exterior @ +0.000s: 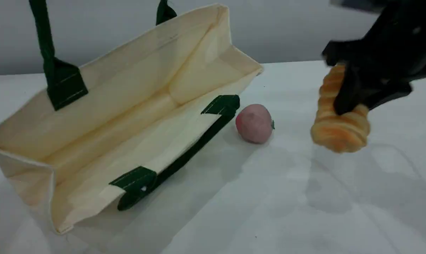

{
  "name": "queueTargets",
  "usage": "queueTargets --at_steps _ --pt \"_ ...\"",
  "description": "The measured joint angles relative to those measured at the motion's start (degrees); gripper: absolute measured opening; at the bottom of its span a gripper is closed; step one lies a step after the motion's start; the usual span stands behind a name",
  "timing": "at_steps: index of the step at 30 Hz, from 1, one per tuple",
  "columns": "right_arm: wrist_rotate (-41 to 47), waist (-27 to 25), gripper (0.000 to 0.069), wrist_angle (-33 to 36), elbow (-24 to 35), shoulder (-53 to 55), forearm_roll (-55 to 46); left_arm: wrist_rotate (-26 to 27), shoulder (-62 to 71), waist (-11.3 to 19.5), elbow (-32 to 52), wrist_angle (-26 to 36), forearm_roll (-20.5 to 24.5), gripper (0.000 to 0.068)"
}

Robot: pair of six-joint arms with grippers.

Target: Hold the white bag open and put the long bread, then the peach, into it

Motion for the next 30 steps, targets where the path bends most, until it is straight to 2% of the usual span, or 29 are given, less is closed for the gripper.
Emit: queueTargets --at_steps 6,11,16,18,26,30 --pt "-2.96 0.05 0.0118 2.92 7.41 -15.23 6.97 0.19 0.00 0.00 0.00 0.00 0.00 0.0095" --pt "-6.45 0.05 0.0117 9.14 7.70 -23.59 15.19 0.25 0.00 0.00 0.00 0.00 0.00 0.0095" --pt "-12.04 1.98 0.0117 12.22 7.70 -24.29 25.28 0.25 0.00 0.00 0.00 0.00 -0.05 0.0095" --pt "-12.99 4.50 0.0117 11.25 7.70 -24.29 28.97 0.25 0.00 0.00 0.00 0.00 -0.09 0.0095" --pt "-13.08 17.67 0.0117 -0.19 7.57 -19.44 36.86 0.25 0.00 0.00 0.00 0.00 -0.16 0.0095" --pt "-16.31 21.70 0.0113 -4.22 7.50 -14.59 40.79 0.19 0.00 0.00 0.00 0.00 -0.56 0.0095"
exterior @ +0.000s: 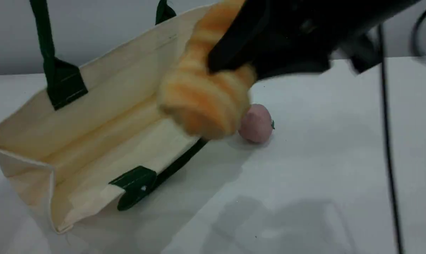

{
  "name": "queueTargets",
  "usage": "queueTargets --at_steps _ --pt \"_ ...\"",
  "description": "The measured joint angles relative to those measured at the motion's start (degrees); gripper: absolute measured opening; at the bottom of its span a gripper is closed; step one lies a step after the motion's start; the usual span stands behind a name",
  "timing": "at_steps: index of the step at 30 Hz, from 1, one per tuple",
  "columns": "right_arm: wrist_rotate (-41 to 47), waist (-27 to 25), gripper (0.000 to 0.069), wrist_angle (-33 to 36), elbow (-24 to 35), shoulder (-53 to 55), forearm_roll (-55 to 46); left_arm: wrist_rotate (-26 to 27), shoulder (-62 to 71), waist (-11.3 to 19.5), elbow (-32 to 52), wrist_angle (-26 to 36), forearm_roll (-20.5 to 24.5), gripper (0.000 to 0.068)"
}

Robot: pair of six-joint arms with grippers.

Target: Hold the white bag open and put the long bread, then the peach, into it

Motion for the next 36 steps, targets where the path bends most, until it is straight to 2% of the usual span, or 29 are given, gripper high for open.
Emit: queueTargets --at_steps 4,11,22,26,33,36 --pt "-6.22 0.20 0.0107 -1.60 -1.50 5.47 6.87 0.00 0.00 0.00 0.00 0.00 0.01 0.0095" --pt "-15.86 0.20 0.0106 -1.05 -8.25 15.35 16.67 0.00 0.00 0.00 0.00 0.00 -1.55 0.0095" --pt "-19.31 0.15 0.0104 0.15 -18.29 28.80 22.33 0.00 0.00 0.00 0.00 0.00 -1.55 0.0095" --pt "-19.25 0.15 0.0104 -1.67 -21.72 33.15 22.78 0.00 0.00 0.00 0.00 0.00 -1.55 0.0095" --pt "-20.50 0.15 0.0104 -3.29 -27.91 37.79 23.08 0.00 0.00 0.00 0.00 0.00 -1.55 0.0095" --pt "-20.50 0.09 0.0112 -3.05 -28.69 37.92 23.36 0.00 0.00 0.00 0.00 0.00 -1.55 0.0095"
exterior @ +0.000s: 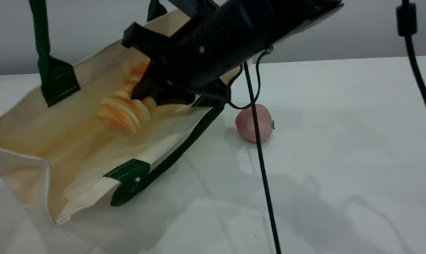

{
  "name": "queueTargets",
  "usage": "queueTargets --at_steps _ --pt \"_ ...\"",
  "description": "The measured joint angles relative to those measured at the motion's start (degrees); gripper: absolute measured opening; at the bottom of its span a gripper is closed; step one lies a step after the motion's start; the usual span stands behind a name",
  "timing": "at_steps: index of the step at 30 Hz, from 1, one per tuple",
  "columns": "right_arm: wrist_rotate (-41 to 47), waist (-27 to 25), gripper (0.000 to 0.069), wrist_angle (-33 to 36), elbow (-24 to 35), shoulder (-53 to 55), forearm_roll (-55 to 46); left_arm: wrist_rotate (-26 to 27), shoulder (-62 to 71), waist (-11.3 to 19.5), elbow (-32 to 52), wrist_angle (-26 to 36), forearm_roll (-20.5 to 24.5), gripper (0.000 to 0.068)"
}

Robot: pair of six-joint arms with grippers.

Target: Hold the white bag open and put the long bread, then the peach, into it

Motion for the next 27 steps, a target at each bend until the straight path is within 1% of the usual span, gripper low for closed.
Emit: queueTargets --at_steps 2,4,10,12,13,15,17,23,27 --pt "0.00 -0.06 0.0153 -0.03 0.00 0.09 -0.06 0.00 0.00 0.00 0.00 0.00 0.00 0.0095" --pt "-0.08 -0.06 0.0223 -0.09 0.00 0.22 -0.06 0.00 0.00 0.00 0.00 0.00 0.00 0.0095" --pt "0.31 -0.06 0.0534 1.48 0.00 0.21 1.29 0.00 0.00 0.00 0.00 0.00 0.00 0.0095" --pt "0.31 -0.07 0.0605 2.66 -0.25 0.21 2.06 0.00 0.00 0.00 0.00 0.00 -0.04 0.0095" --pt "0.31 -0.27 0.0629 3.66 -0.57 0.13 2.06 0.00 0.00 0.00 0.00 0.00 -0.04 0.0095" --pt "0.31 -0.70 0.0647 5.21 -1.19 -0.08 1.80 0.00 0.00 0.00 0.00 -0.02 -0.04 0.0095" --pt "0.31 -1.36 0.0644 6.94 -1.73 -0.44 1.28 0.00 0.00 0.00 0.00 -0.07 -0.04 0.0095" --pt "0.18 -5.02 0.0598 12.57 -2.78 -0.89 -2.20 -0.39 0.00 0.00 0.00 -0.07 0.21 0.0095" --pt "0.18 -7.84 0.0590 15.34 -2.78 -1.83 -4.47 -0.39 0.00 0.00 0.00 -0.01 0.49 0.0095"
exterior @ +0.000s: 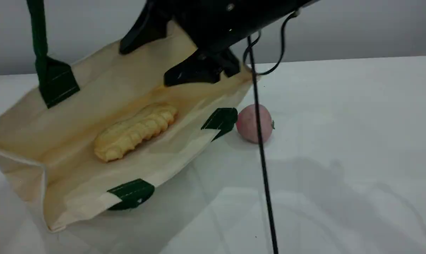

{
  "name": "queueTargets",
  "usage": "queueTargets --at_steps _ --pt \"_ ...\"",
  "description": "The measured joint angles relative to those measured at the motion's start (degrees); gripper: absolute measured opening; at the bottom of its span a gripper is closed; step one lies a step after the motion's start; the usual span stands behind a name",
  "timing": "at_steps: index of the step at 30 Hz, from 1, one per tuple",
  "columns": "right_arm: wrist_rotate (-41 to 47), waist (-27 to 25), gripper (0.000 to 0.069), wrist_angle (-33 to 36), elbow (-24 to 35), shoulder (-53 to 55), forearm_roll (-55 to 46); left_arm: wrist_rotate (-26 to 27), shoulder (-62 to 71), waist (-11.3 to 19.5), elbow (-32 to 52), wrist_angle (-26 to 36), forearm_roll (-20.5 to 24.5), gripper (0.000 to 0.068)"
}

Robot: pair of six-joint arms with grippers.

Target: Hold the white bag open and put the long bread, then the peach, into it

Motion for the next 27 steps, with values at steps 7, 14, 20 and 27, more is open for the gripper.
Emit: queueTargets --at_steps 7,14,20,27 --pt "-0.30 -3.04 0.0589 1.64 -0.69 -2.13 -0.18 0.00 0.00 0.00 0.00 0.00 0.30 0.0095" --pt "-0.30 -7.68 0.0589 3.68 -4.24 -3.12 -3.15 -0.24 0.00 0.00 0.00 0.00 0.58 0.0095" --pt "-0.30 -13.26 0.0589 2.67 -5.69 -3.15 -9.43 -1.47 0.00 0.00 0.00 0.00 1.34 0.0095" --pt "0.88 -17.39 0.0589 -1.43 -5.69 -3.15 -20.22 -2.06 0.00 0.00 0.00 0.00 1.90 0.0095"
